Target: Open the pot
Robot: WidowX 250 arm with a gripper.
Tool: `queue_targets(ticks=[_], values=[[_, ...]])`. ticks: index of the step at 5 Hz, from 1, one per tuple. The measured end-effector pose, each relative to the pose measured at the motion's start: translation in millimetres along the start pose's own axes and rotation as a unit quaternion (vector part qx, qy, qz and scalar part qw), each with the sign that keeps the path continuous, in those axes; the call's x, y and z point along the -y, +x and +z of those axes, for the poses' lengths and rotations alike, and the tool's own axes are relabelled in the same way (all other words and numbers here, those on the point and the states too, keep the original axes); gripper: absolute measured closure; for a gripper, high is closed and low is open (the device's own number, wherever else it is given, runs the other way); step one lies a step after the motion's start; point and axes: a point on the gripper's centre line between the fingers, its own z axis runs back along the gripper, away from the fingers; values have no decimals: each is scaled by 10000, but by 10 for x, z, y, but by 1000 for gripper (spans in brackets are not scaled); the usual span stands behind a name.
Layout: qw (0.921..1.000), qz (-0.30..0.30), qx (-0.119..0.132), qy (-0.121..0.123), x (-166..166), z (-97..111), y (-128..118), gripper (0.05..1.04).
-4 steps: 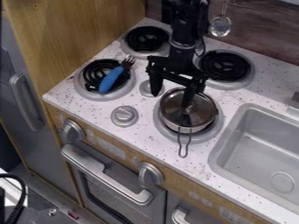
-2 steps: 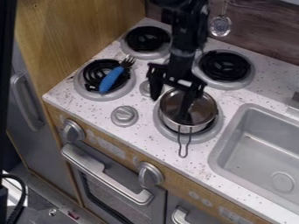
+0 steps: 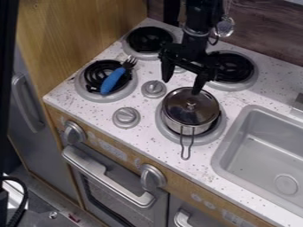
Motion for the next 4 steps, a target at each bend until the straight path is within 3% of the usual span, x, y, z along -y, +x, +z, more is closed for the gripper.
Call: queue_targets(ticks=[1, 3, 4], values=[[9995, 49, 218, -202, 82, -8, 59, 85], [9969, 134, 384, -674, 298, -163, -21, 85], [9966, 147, 320, -746, 323, -197, -70, 85]])
